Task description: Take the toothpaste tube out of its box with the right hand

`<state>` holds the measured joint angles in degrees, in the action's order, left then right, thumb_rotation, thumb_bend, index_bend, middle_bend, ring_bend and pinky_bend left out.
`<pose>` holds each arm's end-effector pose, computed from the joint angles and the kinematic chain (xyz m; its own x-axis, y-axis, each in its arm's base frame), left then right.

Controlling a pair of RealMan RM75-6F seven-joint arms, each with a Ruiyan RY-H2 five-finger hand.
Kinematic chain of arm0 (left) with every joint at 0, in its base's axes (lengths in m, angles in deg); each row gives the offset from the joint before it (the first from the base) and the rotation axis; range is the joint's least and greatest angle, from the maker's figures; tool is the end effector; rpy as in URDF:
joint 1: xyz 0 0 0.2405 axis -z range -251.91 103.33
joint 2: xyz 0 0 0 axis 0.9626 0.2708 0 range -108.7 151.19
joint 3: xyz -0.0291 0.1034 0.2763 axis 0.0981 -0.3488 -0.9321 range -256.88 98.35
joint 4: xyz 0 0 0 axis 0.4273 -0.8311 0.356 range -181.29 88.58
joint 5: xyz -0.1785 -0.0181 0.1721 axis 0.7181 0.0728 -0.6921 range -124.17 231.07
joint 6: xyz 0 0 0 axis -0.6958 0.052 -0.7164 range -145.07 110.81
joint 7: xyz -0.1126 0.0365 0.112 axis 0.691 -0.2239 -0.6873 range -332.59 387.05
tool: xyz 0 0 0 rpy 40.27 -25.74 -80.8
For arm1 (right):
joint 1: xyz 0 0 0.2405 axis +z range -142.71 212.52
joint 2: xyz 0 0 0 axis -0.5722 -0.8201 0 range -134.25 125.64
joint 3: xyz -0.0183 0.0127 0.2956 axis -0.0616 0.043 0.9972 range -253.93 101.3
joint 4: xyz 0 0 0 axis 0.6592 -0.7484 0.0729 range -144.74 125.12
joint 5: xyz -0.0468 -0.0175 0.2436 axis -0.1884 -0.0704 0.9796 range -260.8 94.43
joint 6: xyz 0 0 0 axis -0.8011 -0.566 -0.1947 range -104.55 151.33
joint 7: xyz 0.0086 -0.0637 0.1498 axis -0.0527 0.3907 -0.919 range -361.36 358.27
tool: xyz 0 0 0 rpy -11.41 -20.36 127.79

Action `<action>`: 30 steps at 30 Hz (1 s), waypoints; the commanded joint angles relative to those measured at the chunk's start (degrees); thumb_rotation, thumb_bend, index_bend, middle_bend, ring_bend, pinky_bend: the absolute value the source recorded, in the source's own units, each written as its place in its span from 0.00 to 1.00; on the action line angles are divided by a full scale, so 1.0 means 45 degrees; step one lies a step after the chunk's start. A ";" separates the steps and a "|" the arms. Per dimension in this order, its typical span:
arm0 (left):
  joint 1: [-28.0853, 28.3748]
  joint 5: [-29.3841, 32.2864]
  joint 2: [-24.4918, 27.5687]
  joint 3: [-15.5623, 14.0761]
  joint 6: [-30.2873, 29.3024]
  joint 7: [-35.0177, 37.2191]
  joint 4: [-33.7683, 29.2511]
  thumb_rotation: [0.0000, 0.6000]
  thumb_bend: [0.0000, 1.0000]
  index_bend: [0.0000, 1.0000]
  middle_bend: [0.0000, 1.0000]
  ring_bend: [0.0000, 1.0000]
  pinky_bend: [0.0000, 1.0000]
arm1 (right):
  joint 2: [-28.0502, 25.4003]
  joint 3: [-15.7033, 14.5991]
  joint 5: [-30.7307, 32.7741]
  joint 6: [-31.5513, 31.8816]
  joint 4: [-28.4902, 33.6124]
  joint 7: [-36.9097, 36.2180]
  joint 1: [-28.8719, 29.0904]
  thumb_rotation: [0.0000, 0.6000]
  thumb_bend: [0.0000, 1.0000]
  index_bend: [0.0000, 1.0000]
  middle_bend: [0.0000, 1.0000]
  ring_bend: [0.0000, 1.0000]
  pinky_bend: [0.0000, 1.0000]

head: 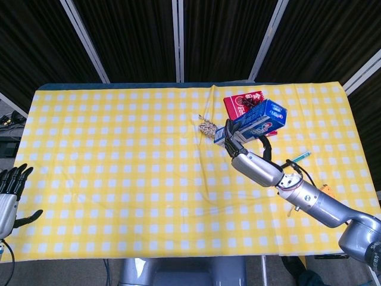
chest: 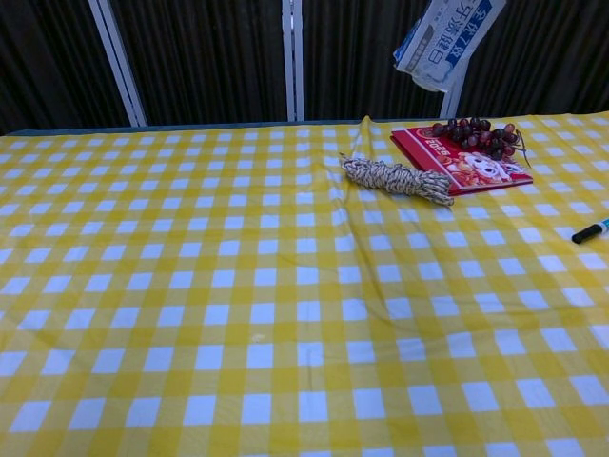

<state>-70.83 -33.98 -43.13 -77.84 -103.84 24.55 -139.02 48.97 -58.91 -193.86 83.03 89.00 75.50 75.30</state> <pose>-0.3620 0.1911 0.1377 0.4315 0.0085 0.9021 0.9021 -0.0122 -0.4314 -0.0977 -0.3736 0.1452 0.4575 0.8200 -0.3439 0.5059 0.0780 0.8590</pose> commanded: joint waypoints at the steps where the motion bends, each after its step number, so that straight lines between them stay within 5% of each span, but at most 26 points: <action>1: -0.0007 -0.0008 0.0003 0.0006 -0.0029 -0.0011 -0.0006 1.00 0.00 0.00 0.00 0.00 0.00 | -0.0040 -0.0014 0.0087 -0.0041 0.0073 0.0015 -0.0050 1.00 0.37 0.46 0.32 0.19 0.16; 19: 0.0003 0.0042 0.0028 0.0027 -0.0014 0.0042 -0.0007 1.00 0.00 0.00 0.00 0.00 0.00 | 0.0459 -0.0001 0.0747 0.0962 -0.0107 -0.1202 -0.0482 1.00 0.37 0.45 0.33 0.18 0.17; 23: -0.0001 0.0055 0.0034 0.0024 -0.0009 0.0050 -0.0018 1.00 0.00 0.00 0.00 0.00 0.00 | 0.0800 0.0437 0.1677 0.1650 -0.0328 -0.2046 -0.0642 1.00 0.37 0.46 0.33 0.18 0.18; 30: 0.0023 0.0040 0.0015 0.0005 0.0037 -0.0015 -0.0037 1.00 0.00 0.00 0.00 0.00 0.00 | 0.2026 0.0371 0.5702 0.1095 0.0964 -0.6176 -0.1125 1.00 0.37 0.46 0.34 0.19 0.20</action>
<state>-70.73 -33.80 -43.05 -77.81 -103.68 24.51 -139.19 54.66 -57.11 -177.26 89.67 89.99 56.21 71.58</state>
